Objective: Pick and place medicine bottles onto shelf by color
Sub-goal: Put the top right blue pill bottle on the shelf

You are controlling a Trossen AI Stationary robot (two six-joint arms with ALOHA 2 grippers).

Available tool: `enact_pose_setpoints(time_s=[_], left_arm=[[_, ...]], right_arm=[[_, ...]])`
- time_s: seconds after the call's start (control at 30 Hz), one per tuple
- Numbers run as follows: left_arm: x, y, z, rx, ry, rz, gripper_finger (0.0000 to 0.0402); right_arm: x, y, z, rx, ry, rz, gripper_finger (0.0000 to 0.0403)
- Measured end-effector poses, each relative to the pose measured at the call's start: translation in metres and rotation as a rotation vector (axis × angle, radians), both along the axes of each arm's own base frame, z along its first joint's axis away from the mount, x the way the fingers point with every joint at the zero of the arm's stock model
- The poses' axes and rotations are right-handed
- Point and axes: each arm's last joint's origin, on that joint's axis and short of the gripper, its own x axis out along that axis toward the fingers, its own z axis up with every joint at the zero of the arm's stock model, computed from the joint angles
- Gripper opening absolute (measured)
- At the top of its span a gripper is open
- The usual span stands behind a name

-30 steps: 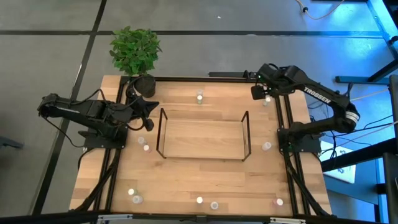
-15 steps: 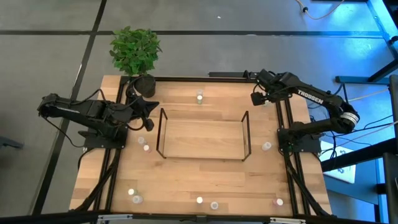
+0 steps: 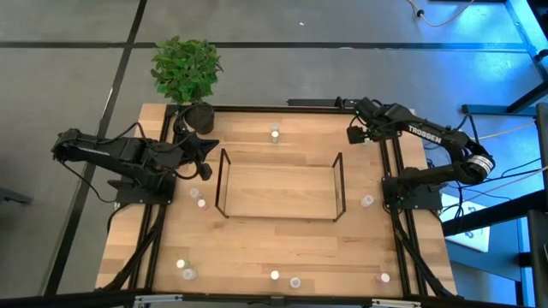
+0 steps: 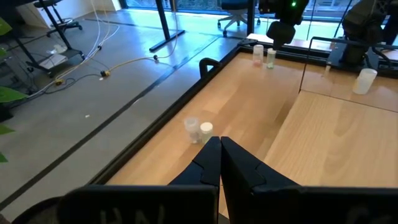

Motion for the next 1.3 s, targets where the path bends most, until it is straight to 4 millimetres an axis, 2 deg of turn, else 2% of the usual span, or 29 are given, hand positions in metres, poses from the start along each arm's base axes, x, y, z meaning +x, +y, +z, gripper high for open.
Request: enact_pose_setpoints(time_s=[0.47, 1.3], left_arm=[[0.0, 0.0, 0.0, -0.006, 0.001, -0.01, 0.0], [0.0, 0.0, 0.0, -0.006, 0.001, -0.01, 0.0]], right_arm=[[-0.002, 0.001, -0.023, -0.037, -0.013, -0.005, 0.0291], [-0.004, 0.001, -0.026, -0.075, 0.014, -0.038, 0.0291]])
